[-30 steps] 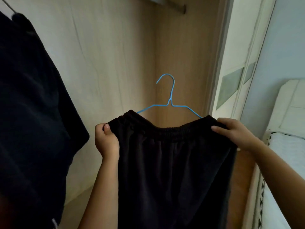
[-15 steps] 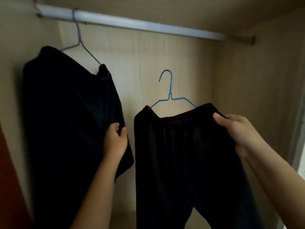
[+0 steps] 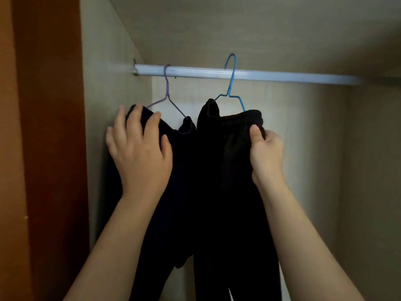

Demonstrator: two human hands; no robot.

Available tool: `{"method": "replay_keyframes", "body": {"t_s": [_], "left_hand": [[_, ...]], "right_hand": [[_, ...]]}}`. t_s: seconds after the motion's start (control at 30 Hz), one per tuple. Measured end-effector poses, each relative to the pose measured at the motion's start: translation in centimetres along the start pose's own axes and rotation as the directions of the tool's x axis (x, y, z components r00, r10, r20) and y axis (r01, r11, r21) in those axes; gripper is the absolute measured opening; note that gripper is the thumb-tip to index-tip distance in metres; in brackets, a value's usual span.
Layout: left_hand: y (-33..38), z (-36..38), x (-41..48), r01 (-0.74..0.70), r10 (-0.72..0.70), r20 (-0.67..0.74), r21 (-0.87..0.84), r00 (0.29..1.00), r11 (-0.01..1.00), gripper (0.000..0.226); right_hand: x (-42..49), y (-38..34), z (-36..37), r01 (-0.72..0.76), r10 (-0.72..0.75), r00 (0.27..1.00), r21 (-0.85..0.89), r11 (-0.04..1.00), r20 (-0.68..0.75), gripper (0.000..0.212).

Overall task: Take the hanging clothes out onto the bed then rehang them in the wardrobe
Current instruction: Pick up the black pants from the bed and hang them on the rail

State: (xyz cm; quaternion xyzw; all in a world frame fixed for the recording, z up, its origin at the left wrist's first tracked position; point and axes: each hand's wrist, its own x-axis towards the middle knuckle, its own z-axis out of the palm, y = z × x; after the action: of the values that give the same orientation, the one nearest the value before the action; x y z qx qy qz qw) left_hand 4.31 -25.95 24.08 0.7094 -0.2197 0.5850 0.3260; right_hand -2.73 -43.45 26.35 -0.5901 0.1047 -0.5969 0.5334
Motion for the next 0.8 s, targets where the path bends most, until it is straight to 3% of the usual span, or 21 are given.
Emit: {"method": "replay_keyframes", "body": {"t_s": [0.13,0.3,0.47,0.8], "left_hand": [[-0.7,-0.6,0.8,0.19,-0.207,0.168,0.109,0.964,0.976,0.054],[-1.6,-1.0,0.6,0.347,-0.355,0.217,0.073,0.909,0.935,0.053],[-2.4,-1.1,0.7,0.385,-0.368,0.247,-0.024,0.896,0.922,0.046],[-1.3,-0.4,0.3,0.29,-0.202,0.341,-0.231,0.918,0.929,0.031]], "right_hand": [[1.3,-0.2,3.0,-0.001,-0.001,1.0,-0.088,0.996,-0.017,0.037],[2.2,-0.7,5.1,0.024,-0.019,1.0,-0.226,0.974,0.021,0.031],[2.2,-0.3,6.1,0.058,-0.048,0.998,-0.28,0.958,0.042,0.022],[3.3,-1.4,7.0,0.0,0.003,1.0,-0.35,0.937,0.007,0.035]]}}
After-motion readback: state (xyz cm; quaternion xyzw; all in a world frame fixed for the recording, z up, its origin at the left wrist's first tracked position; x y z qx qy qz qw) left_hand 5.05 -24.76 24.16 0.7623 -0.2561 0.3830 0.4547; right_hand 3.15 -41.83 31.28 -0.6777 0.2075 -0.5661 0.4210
